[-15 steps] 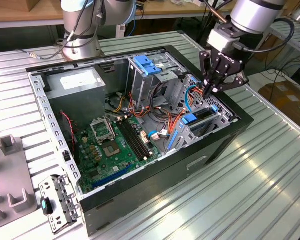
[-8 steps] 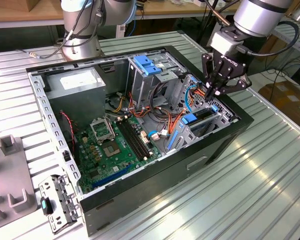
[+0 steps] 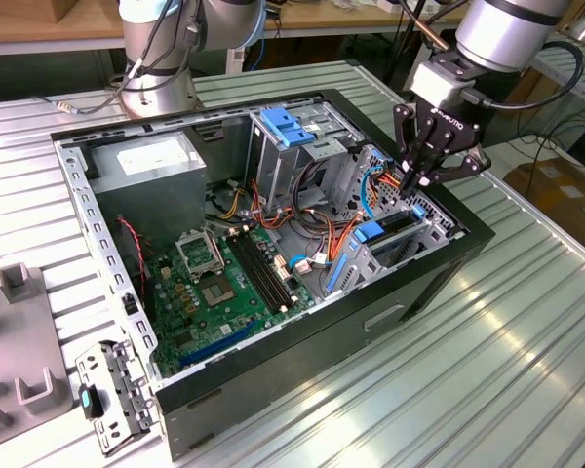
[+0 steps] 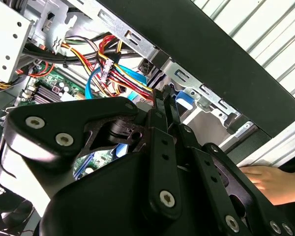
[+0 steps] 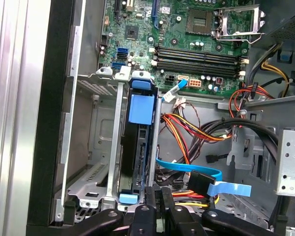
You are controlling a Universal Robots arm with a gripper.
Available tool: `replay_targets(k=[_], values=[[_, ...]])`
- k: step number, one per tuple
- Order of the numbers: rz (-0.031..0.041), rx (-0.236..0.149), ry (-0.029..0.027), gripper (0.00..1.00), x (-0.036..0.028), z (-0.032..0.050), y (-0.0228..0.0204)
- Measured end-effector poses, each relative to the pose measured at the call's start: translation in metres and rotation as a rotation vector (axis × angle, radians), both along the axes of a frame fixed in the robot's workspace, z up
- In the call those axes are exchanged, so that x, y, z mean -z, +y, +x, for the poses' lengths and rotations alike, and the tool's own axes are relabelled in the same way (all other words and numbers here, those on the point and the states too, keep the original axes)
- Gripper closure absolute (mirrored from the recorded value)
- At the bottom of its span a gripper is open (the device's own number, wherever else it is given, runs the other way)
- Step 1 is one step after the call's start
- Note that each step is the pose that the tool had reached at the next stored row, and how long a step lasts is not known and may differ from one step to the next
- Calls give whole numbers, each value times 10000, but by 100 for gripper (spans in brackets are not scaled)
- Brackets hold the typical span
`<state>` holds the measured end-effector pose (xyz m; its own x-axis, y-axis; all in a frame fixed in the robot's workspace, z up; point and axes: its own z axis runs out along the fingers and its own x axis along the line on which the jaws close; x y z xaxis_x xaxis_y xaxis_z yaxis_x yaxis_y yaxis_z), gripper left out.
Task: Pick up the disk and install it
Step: 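Insert the first disk wire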
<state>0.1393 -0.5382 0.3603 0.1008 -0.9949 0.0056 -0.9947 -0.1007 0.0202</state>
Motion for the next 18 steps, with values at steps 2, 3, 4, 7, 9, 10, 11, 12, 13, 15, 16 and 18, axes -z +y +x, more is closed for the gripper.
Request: replay_targets(k=[2, 3, 4, 7, 9, 10, 11, 12, 13, 15, 16, 18], values=[[0, 1, 0, 83, 1, -1, -5], [1, 2, 0, 83, 2, -4, -9], [0, 3, 0, 83, 2, -16, -13], [1, 7, 0, 83, 6, -44, -36], [-2, 28, 0, 83, 12, -45, -63], [-2, 54, 0, 83, 18, -46, -67], [-1, 137, 0, 83, 27, -46, -68], [-4, 213, -1, 83, 34, -46, -69], [-4, 298, 0, 83, 45, -53, -69], [-2, 317, 1, 83, 63, -116, -75], [-4, 317, 0, 83, 63, -137, -83], [-4, 317, 0, 83, 63, -150, -125]])
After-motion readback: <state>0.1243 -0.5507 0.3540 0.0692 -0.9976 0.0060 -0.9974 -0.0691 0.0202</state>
